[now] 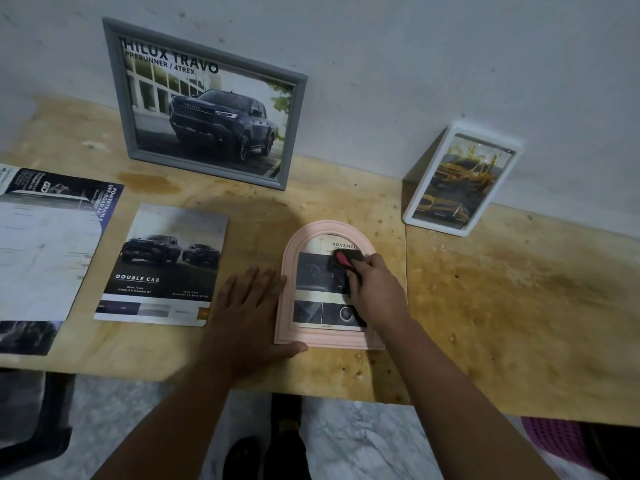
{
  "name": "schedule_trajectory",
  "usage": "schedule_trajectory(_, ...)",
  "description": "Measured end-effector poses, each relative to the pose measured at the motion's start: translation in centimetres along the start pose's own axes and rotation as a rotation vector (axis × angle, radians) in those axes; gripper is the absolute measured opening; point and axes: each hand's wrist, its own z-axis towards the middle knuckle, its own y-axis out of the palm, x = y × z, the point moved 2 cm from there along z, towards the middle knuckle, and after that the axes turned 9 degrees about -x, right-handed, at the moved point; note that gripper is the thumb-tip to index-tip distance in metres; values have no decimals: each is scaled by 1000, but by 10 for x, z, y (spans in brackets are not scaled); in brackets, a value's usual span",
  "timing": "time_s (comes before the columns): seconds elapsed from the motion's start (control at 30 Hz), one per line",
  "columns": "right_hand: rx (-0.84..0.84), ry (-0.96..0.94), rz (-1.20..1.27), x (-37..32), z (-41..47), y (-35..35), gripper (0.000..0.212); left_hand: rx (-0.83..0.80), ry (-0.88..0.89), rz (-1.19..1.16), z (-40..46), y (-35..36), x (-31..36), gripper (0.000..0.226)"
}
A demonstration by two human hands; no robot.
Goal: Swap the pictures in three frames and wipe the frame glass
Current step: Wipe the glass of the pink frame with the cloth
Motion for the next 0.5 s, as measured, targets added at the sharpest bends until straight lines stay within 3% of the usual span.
schedule_trajectory(0.23, -32, -98, 7, -4, -63, 20, 33, -13, -8, 0, 0, -1, 0, 125)
schedule_trajectory(0.37, -57, -58, 1, -7, -68, 15, 41, -14, -11, 3, -1, -2, 0, 125)
schedule_trajectory(0.43, -34, -28, 200, -8, -63, 7, 30, -13, -11, -1, -1, -2, 0, 124)
schedule_trajectory(0.5, -7, 53, 640, -6, -58, -5, 27, -17, -10, -2, -2, -3, 0, 124)
